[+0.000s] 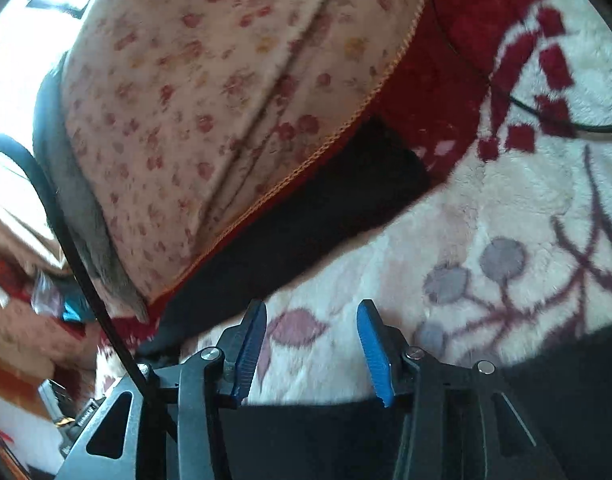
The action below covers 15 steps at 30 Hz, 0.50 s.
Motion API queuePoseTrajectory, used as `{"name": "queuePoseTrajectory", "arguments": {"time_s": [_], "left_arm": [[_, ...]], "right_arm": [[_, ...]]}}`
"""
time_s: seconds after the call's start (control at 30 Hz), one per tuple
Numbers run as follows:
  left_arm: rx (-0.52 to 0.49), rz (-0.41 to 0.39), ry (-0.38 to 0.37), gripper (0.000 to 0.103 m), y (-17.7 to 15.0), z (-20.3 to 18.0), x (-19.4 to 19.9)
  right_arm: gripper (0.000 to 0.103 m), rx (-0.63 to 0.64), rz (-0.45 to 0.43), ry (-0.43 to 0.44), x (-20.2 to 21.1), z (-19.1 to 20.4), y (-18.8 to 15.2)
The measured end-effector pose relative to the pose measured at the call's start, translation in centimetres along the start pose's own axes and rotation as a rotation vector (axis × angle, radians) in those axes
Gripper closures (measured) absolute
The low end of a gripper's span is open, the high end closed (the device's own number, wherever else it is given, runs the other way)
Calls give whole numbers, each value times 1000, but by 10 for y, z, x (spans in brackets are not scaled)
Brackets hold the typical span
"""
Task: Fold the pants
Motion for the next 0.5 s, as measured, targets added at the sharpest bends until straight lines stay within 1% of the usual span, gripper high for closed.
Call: {"name": "queuePoseTrajectory", "arguments": {"time_s": [0.13,0.27,0.37,0.5], "left_arm": [[40,34,2,61,8,2,-24],[96,73,-9,61,9,4,-44],[117,82,-1,61,13,4,-57],[143,89,4,61,21,6,-71]], "right_arm": [[56,-42,-13,20,-8,-5,15],[55,-79,-29,18,-19,-10,27],[55,-106,-19,26,-32,-11,33],[55,-152,-16,27,-41,-14,42]]}}
Point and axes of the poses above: each gripper's, at about its wrist camera, not at the fingertips, and x roughly against the way its jaws point, z to its left, y to its top, the point moved 9 cm from there along -x, roughly the way its jaws point, and after that the axes turned 3 degrees about x, right-handed, at the moved point
